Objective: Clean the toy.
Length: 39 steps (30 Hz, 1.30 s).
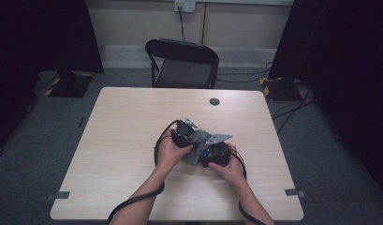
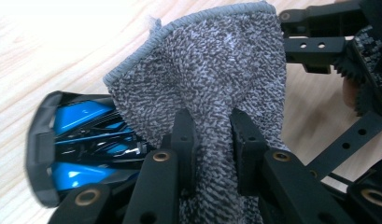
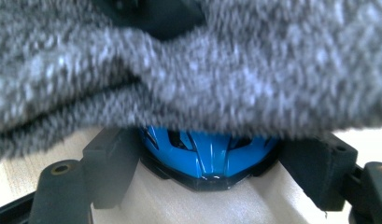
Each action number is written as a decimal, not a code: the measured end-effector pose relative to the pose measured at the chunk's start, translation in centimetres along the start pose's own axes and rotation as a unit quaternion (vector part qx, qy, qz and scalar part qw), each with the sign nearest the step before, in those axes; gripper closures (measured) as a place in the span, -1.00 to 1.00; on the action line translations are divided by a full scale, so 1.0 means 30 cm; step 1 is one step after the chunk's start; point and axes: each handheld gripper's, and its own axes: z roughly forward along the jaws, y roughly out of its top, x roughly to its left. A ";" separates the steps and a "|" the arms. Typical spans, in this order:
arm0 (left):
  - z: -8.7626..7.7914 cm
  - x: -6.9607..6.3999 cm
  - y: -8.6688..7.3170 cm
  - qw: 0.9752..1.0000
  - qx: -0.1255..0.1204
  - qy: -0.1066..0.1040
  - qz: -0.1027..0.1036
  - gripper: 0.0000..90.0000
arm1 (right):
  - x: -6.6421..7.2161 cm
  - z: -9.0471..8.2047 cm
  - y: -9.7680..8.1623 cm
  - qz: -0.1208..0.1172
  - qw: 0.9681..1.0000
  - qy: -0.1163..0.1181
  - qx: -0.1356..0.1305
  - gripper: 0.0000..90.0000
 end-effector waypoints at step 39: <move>0.037 -0.012 0.015 0.999 0.014 0.026 0.018 0.65 | 0.001 0.000 0.000 0.001 1.000 -0.001 0.000 -0.48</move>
